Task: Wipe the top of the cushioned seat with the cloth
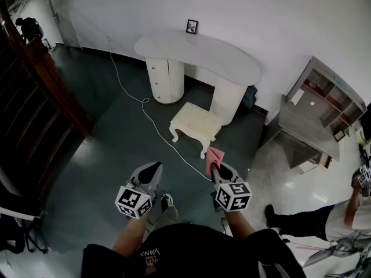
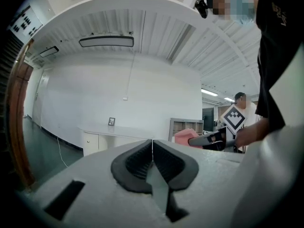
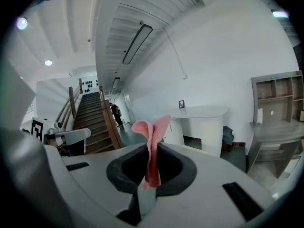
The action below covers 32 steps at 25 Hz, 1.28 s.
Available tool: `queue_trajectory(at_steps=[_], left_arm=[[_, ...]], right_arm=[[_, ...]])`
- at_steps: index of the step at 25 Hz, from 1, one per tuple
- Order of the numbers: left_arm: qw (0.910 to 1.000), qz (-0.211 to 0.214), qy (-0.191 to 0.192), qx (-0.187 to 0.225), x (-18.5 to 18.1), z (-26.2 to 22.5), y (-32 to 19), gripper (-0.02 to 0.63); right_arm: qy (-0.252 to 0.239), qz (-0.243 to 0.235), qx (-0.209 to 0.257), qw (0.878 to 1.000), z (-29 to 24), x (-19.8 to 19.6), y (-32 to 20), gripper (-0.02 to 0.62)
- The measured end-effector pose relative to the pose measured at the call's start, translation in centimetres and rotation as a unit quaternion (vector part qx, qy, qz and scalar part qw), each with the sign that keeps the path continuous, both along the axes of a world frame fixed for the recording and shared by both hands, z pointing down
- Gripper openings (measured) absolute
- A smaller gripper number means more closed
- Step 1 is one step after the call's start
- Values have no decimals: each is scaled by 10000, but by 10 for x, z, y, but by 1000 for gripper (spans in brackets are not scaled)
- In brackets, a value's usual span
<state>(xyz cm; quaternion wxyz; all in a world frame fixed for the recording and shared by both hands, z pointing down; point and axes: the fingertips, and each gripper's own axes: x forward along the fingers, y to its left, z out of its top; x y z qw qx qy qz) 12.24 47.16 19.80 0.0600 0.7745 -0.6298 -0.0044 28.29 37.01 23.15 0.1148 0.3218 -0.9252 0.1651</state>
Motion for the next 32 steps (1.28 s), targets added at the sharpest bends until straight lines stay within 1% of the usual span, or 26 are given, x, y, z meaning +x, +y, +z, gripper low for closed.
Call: queue_trajectory(at_steps=[9,15,22,32], left_arm=[[9997,228,42,35,-88,-8,-52,18],[9988,475,113,20,-134,-6,-77,18],[9976,659,227,-28,-160,8,-93,18],[9966,732,322,-185,-175,24,-120,18]], right_arm=[[66,302,2,9995,-9,-78,-44,26],[149,550,10,9984,-11,-119,-61,26],[268,740,-32,9969,-2,-141,-70,26],[372,705,-184,9966,13,-164,-95,26]])
